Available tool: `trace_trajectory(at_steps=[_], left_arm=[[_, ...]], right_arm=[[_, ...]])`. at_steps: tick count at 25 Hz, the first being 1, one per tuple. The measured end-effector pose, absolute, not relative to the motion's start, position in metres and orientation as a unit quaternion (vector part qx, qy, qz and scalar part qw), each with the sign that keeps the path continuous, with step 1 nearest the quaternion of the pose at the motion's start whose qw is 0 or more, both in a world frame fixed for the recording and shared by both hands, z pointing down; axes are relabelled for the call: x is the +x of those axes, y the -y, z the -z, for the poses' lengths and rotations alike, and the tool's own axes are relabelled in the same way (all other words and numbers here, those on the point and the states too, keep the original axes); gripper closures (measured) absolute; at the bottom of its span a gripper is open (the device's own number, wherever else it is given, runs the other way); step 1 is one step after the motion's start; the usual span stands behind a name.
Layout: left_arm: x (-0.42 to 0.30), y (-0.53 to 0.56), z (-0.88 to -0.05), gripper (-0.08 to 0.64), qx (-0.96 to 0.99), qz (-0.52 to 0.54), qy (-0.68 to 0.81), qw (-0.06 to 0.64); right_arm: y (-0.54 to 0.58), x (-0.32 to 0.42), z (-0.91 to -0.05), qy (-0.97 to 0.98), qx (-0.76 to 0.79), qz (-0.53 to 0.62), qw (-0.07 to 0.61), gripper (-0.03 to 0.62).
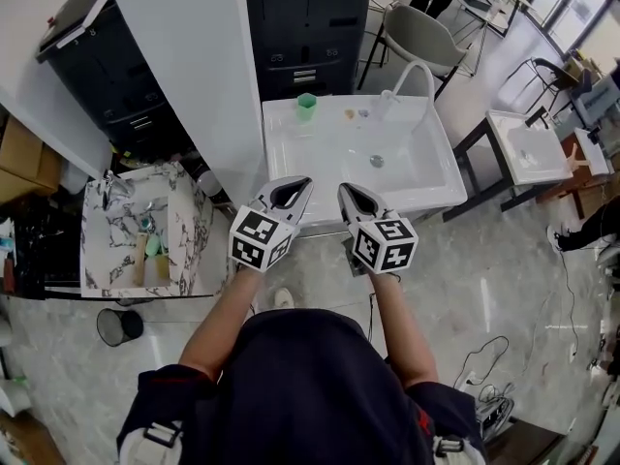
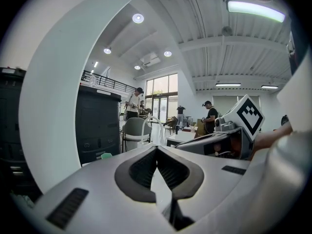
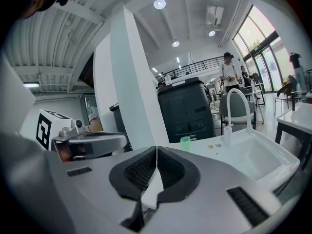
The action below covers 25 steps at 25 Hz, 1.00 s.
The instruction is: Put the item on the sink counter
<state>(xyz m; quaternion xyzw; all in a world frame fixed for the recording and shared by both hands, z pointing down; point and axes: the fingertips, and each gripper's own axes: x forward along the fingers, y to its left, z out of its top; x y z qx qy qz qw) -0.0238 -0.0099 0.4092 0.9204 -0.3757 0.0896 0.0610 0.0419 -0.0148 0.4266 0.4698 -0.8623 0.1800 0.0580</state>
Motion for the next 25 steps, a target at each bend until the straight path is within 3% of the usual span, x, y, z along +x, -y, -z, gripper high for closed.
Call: trace_trajectory(at_steps=[25], left_arm=[[-0.006, -0.075, -0.410, 0.545, 0.905, -0.080, 0.410, 0.076]], right_arm=[[-0.064, 0.061, -0.420, 0.885, 0.433, -0.164, 0.058, 0.558]])
